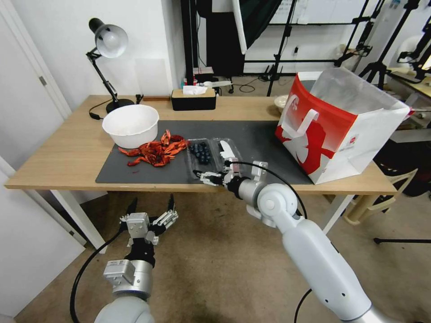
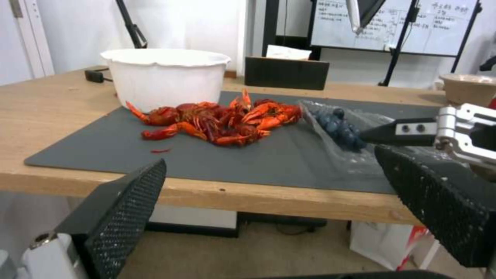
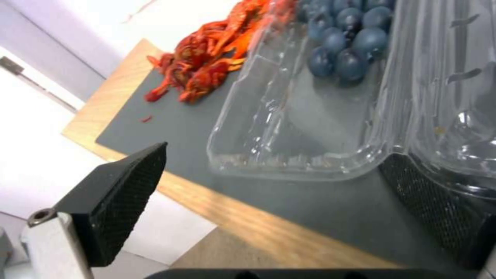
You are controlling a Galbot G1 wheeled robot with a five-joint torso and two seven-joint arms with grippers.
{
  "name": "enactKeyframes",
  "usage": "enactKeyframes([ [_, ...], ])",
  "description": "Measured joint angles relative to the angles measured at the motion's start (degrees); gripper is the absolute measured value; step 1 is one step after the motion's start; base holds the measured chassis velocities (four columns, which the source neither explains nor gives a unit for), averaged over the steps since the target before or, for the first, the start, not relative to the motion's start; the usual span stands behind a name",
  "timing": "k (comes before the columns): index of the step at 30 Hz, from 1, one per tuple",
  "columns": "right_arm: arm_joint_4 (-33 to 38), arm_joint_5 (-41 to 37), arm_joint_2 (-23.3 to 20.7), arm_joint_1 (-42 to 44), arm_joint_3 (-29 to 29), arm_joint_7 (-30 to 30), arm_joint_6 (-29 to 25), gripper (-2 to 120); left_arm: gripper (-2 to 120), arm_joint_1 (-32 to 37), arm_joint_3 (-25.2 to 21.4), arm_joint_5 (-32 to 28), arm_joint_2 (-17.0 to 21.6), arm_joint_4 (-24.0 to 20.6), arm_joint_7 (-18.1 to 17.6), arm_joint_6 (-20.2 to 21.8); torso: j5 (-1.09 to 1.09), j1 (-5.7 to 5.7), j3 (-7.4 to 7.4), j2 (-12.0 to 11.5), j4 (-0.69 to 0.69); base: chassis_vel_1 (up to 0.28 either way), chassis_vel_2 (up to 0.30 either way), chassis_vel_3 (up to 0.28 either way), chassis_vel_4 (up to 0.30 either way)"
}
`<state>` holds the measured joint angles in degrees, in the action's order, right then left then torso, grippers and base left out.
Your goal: Close the takeout container lid, then place the container into the takeout bag.
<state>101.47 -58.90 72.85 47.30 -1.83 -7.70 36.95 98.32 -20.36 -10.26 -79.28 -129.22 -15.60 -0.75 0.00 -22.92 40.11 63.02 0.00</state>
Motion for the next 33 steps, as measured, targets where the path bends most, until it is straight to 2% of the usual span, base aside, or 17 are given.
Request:
enactKeyframes([
  [13, 2.47, 0.02, 1.08, 0.91, 1.36, -1.4, 0.0, 100, 100, 0.22, 0.04, 0.38, -0.31, 0.02, 0.0, -0.19, 0.0, 0.0, 0.0, -0.01, 0.0, 0.0, 0.0, 0.0, 0.0],
  [24, 4.83, 0.27, -0.23, 2.93, 0.5, -2.05, -0.33, 100, 100, 0.33, 0.39, 0.76, -0.6, 0.22, 0.0, -0.26, 0.0, 0.0, 0.0, -0.01, 0.0, 0.0, 0.0, 0.0, 0.0],
  [33, 14.28, 0.09, -4.42, 11.3, -5.54, -2.24, -0.52, 100, 100, 0.54, 0.43, 0.71, -0.16, 0.22, -0.14, -0.51, 0.01, 0.0, 0.0, 0.0, -0.01, 0.0, 0.0, 0.0, 0.0],
])
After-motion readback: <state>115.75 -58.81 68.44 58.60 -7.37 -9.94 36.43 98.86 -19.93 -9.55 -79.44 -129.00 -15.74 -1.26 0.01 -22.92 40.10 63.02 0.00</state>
